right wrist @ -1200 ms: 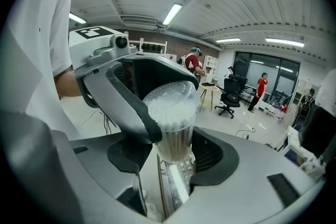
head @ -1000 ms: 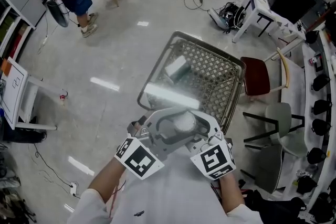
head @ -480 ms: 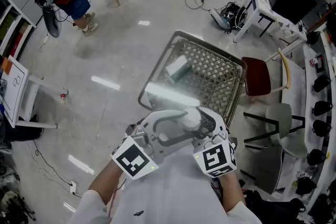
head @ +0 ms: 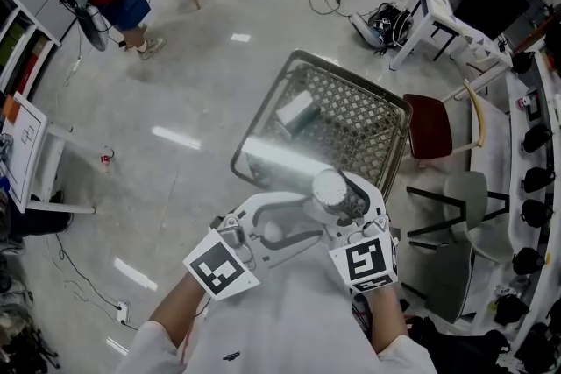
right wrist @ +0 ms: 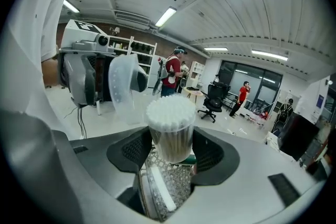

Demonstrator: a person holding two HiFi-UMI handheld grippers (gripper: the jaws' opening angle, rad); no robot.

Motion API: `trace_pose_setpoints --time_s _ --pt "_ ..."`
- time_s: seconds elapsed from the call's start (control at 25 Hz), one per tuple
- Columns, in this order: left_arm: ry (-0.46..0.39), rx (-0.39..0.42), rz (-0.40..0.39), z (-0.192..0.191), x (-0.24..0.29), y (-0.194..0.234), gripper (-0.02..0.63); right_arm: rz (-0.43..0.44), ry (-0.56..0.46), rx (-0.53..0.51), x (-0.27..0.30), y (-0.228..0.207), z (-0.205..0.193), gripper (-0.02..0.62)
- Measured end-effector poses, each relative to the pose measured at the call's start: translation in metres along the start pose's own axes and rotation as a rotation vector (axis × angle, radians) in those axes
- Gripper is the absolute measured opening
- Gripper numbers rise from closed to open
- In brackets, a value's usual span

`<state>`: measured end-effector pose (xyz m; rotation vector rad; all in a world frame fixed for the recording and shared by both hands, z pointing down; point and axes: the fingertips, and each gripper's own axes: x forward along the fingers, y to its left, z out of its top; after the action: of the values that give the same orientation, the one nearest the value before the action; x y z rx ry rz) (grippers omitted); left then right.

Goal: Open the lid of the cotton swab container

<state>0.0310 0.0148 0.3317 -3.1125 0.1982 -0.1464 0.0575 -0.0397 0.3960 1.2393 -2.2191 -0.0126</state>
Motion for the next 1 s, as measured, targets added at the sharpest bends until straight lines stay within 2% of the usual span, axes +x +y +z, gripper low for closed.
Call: trace_pose_setpoints --time_s 0.16,0.44,0.6,0.68,0.8,1.0 --pt "-0.039 -0.089 0.047 -0.002 -0.007 0.008 0.212 -0.024 -0.028 0.035 -0.002 -0.001 -0.002 0.232" --pt "-0.017 -0.236 0.201 -0.017 -0.023 0.034 0.205 -0.075 -0.069 0.114 -0.009 -0.014 0.0 0.233" --pt "0.011 -0.251 0.277 -0.026 -0.03 0.042 0.113 -0.108 -0.081 0.137 -0.016 -0.023 -0.004 0.233" --pt "0.023 -0.248 0.299 -0.031 -0.03 0.043 0.099 -0.129 -0.089 0.145 -0.021 -0.029 -0.006 0.233" --pt "0.038 -0.26 0.348 -0.036 -0.033 0.048 0.043 -0.161 -0.107 0.168 -0.027 -0.037 -0.009 0.232" --pt "0.023 -0.261 0.436 -0.036 -0.037 0.058 0.018 -0.232 -0.13 0.216 -0.039 -0.046 -0.017 0.232"
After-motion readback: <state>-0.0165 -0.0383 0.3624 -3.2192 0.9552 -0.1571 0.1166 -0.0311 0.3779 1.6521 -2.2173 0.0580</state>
